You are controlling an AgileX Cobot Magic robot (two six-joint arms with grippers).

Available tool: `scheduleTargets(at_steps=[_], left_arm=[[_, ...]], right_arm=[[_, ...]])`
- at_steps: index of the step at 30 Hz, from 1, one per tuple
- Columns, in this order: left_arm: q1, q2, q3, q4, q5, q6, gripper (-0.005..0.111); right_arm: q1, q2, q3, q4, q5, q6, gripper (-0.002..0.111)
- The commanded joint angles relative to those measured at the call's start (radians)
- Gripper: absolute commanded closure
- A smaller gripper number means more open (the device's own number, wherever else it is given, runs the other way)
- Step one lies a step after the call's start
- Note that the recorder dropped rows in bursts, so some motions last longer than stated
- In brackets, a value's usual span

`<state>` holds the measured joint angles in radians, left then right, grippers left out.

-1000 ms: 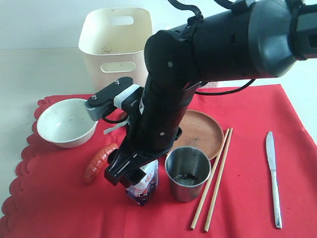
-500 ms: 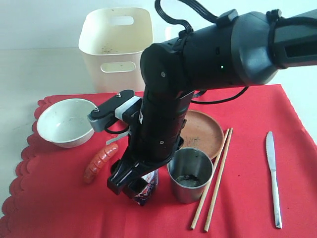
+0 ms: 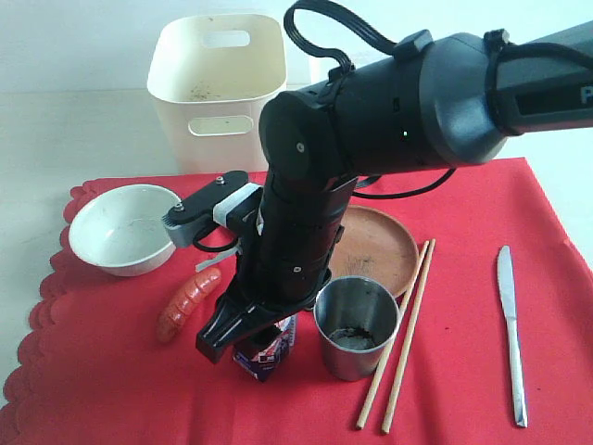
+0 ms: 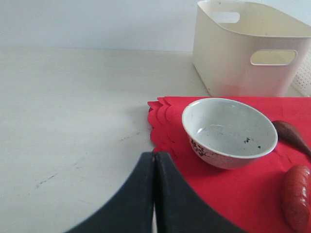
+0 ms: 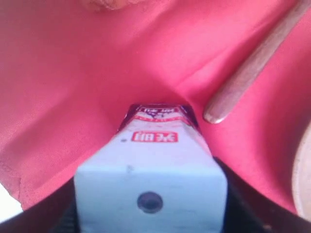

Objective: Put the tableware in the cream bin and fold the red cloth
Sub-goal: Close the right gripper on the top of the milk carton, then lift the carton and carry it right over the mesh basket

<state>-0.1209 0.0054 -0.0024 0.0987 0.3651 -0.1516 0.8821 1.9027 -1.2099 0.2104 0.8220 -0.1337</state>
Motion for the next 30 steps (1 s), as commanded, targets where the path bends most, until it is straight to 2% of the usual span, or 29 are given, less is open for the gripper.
scheduleTargets(at_steps=[1, 4, 13, 20, 30], left_arm=[[0.002, -0.005, 0.002, -0.006, -0.009, -0.005, 0.107], [0.002, -0.005, 0.002, -0.006, -0.009, -0.005, 0.107], [0.002, -0.005, 0.002, -0.006, -0.009, -0.008, 0.107], [0.002, -0.005, 0.002, -0.006, -0.009, -0.005, 0.107], [0.002, -0.005, 0.002, -0.006, -0.009, -0.008, 0.107]], right_arm=[[0.002, -0.004, -0.005, -0.001, -0.024, 0.004, 0.099], [0.002, -0.01, -0.007, -0.001, -0.024, 0.004, 0.108], [0.002, -0.09, -0.009, -0.005, -0.024, 0.004, 0.108], [0.002, -0.168, -0.075, -0.017, -0.005, 0.004, 0.108], [0.002, -0.222, -0.187, -0.178, -0.001, 0.058, 0.108]])
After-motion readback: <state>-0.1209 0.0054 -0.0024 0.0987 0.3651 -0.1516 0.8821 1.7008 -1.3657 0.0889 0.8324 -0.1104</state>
